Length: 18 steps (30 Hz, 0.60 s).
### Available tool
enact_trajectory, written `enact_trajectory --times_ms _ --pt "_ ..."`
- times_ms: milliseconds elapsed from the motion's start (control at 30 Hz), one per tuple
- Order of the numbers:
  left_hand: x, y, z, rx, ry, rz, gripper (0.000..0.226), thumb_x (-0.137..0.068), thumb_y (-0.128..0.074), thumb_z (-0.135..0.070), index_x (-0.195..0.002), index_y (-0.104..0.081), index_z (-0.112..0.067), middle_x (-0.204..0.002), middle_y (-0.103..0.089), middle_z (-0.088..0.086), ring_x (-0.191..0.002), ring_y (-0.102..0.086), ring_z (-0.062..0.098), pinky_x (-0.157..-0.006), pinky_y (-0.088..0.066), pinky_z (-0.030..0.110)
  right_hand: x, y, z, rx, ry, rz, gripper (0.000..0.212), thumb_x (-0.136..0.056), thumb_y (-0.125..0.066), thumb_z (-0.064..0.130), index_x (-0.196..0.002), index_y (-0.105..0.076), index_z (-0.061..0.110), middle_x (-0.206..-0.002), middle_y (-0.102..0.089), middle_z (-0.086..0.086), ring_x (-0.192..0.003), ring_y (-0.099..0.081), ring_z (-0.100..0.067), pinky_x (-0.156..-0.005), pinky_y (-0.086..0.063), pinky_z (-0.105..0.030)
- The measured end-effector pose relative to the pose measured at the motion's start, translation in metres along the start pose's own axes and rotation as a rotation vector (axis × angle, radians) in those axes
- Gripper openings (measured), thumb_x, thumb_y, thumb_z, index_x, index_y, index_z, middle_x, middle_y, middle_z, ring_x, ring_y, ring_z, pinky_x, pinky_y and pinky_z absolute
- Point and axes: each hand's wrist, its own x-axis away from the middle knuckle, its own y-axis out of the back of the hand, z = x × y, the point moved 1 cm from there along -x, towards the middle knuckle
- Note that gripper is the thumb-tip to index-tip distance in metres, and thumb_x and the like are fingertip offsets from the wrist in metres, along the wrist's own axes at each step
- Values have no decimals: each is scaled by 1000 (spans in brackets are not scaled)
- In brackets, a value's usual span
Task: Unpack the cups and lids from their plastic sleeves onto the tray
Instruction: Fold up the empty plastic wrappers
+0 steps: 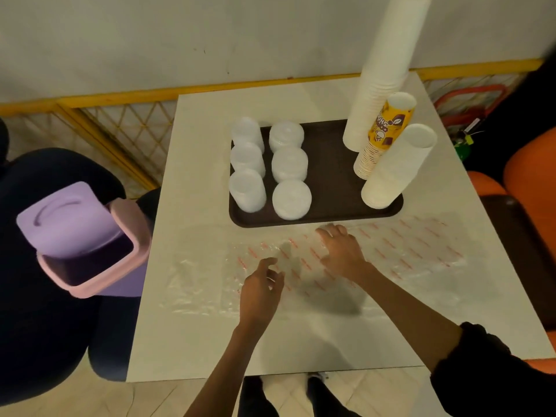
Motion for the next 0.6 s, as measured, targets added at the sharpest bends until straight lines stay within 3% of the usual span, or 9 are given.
enact_trajectory --times_ms 167,267,433,533,600 --pt "5 2 2 -24 27 -7 31 -93 -59 -20 -124 -56 -16 -85 -62 -7 -75 -60 7 -61 -39 1 -11 5 -2 62 30 -59 61 -90 -61 24 -144 -32 18 -141 -38 -9 -130 -35 -24 -108 -29 -34" --pt "6 5 2 -39 34 -14 30 -93 -58 -18 -123 -57 -15 -87 -62 -7 -75 -60 7 -61 -40 1 -13 9 -3 66 59 -123 46 -89 -59 13 -134 -47 18 -129 -45 -7 -119 -42 -22 -104 -32 -30" --pt "7 8 1 -39 45 -31 29 -94 -57 -17 -123 -57 -13 -93 -67 1 -78 -60 9 -64 -40 4 -13 20 -5 22 143 -163 22 -92 -60 18 -114 -64 20 -115 -56 -2 -104 -55 -17 -96 -34 -24" --pt "8 9 0 -35 34 -56 28 -94 -56 -16 -122 -59 -12 -95 -70 4 -78 -60 9 -69 -43 9 -11 28 -8 -103 166 -168 12 -89 -63 15 -98 -71 13 -103 -67 -3 -93 -62 -19 -92 -41 -26" --pt "9 10 -1 -34 17 -73 25 -94 -56 -15 -119 -60 -12 -92 -69 4 -76 -60 10 -64 -40 3 -7 35 -9 -250 160 -129 11 -88 -64 12 -93 -72 7 -98 -71 -4 -89 -66 -19 -88 -48 -29"
